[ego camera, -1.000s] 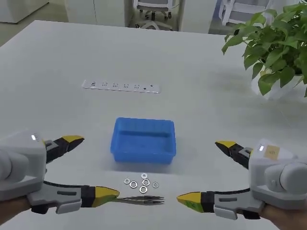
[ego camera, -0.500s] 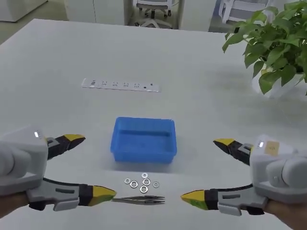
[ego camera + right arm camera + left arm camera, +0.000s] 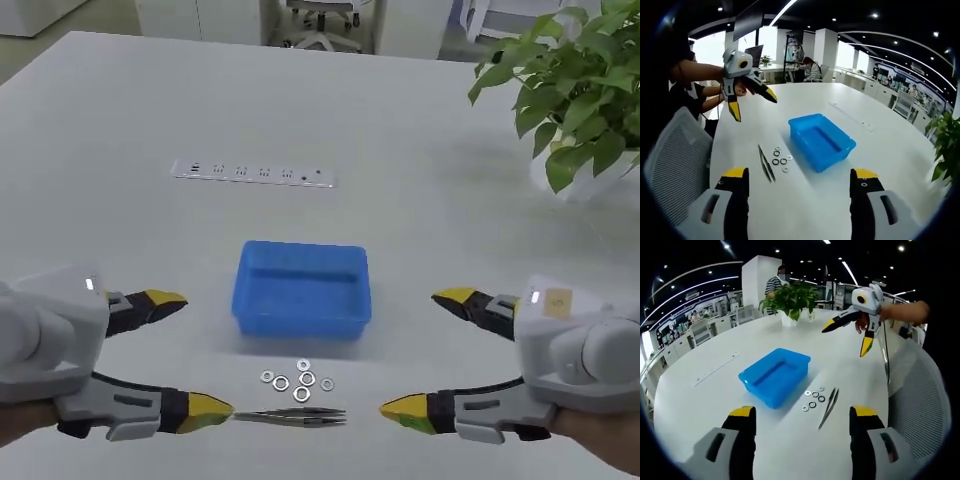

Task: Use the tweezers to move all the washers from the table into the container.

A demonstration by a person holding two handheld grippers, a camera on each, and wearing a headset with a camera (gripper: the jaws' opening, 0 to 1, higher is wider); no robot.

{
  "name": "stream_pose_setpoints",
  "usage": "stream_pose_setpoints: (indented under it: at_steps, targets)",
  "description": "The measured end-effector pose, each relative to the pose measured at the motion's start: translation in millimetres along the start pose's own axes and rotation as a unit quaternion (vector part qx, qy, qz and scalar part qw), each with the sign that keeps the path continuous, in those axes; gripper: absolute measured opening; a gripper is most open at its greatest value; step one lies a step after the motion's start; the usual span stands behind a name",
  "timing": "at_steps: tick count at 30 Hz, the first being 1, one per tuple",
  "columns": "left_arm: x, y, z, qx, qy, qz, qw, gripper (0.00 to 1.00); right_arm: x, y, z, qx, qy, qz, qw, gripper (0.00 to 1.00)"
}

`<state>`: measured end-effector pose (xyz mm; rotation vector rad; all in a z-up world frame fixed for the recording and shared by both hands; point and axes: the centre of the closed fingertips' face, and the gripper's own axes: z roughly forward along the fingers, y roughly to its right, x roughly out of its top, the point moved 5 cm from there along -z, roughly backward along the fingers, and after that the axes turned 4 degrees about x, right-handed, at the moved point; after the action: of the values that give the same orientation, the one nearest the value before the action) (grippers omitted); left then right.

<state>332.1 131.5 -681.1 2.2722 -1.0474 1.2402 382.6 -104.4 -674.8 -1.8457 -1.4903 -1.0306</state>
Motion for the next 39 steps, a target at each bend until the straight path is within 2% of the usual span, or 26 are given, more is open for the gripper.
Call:
stream_pose_setpoints:
  at_steps: [4,9,13,14,23,27,33,39]
  targets:
    - [-4.6,0.1,2.4,-0.01,-0.013,0.009,0.9998,0.78,-1.0,-2.7,6.3,0.017,-0.01,-0.015,0.9997,0.8]
    - [-8.8,2.1,4.6,-0.025,-0.024,0.024,0.9991,0.68,-0.4,-6.0,13.2,0.041,-0.016,-0.034,0.9985,0.72]
    - [-13.3,5.5,8.4,-0.043,-0.036,0.037,0.9978,0.59,0.0,-11.8,21.1,0.073,-0.024,-0.056,0.9955,0.63]
    - [-14.3,6.5,9.8,-0.048,-0.038,0.043,0.9972,0.56,0.0,-13.2,23.8,0.082,-0.029,-0.069,0.9938,0.61]
    - [-21.5,12.4,19.1,-0.07,-0.063,0.07,0.9931,0.47,-0.7,-23.2,41.5,0.132,-0.048,-0.103,0.9848,0.46]
    - [-24.4,13.4,21.9,-0.078,-0.07,0.08,0.9913,0.43,-4.9,-27.5,49.1,0.15,-0.067,-0.129,0.978,0.41]
    - [-28.5,15.1,26.2,-0.088,-0.081,0.092,0.9886,0.35,-8.2,-31.2,59.5,0.165,-0.087,-0.154,0.9702,0.36]
    - [-34.1,17.9,31.9,-0.104,-0.092,0.103,0.9849,0.3,-10.6,-33.4,66.1,0.177,-0.097,-0.167,0.9649,0.3]
